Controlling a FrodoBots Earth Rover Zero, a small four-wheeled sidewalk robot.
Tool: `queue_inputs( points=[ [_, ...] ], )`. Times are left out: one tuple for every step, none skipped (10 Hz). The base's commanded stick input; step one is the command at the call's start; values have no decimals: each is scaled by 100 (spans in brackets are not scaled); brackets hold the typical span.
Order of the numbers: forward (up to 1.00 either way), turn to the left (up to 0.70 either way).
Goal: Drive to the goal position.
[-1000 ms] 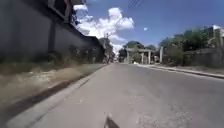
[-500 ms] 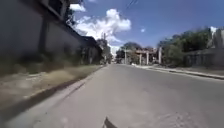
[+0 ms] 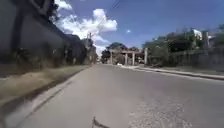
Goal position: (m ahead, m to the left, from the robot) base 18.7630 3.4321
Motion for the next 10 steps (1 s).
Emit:
queue_inputs(
  points=[
    [100,-2],
    [100,-1],
    [100,-1],
    [100,-1],
    [100,-1],
    [100,-1],
    [100,-1],
    [100,-1],
    [100,-1],
    [100,0]
  ],
)
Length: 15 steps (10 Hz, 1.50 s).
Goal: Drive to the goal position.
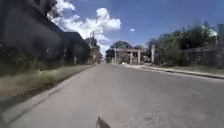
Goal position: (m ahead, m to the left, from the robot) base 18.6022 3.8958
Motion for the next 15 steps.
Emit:
queue_inputs(
  points=[
    [100,1],
    [100,1],
    [100,1],
    [100,1],
    [100,0],
    [100,-1],
    [100,-4],
    [100,-16],
    [100,-39],
    [100,-28],
    [100,0],
    [100,1],
    [100,1],
    [100,1],
    [100,1]
  ],
)
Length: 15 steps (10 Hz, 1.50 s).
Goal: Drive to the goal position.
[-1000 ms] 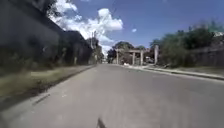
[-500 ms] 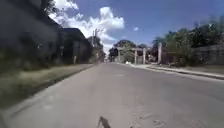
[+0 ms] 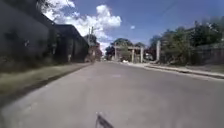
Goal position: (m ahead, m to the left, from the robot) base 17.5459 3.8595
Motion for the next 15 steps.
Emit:
queue_inputs(
  points=[
    [100,1],
    [100,1],
    [100,1],
    [100,1],
    [100,1],
    [100,1],
    [100,1],
    [100,1],
    [100,1],
    [100,1],
    [100,1],
    [100,1],
    [100,1],
    [100,1],
    [100,1]
  ],
)
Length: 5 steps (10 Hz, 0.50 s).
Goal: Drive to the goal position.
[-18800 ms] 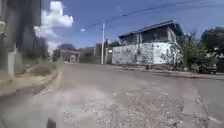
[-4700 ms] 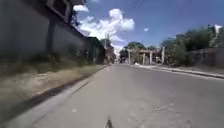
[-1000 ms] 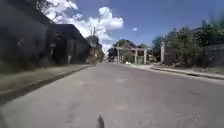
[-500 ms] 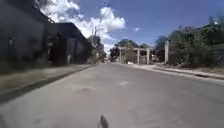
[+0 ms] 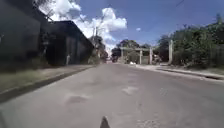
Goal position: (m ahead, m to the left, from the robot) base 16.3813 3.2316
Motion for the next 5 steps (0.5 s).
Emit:
queue_inputs(
  points=[
    [100,1],
    [100,1],
    [100,1],
    [100,1],
    [100,1]
  ],
)
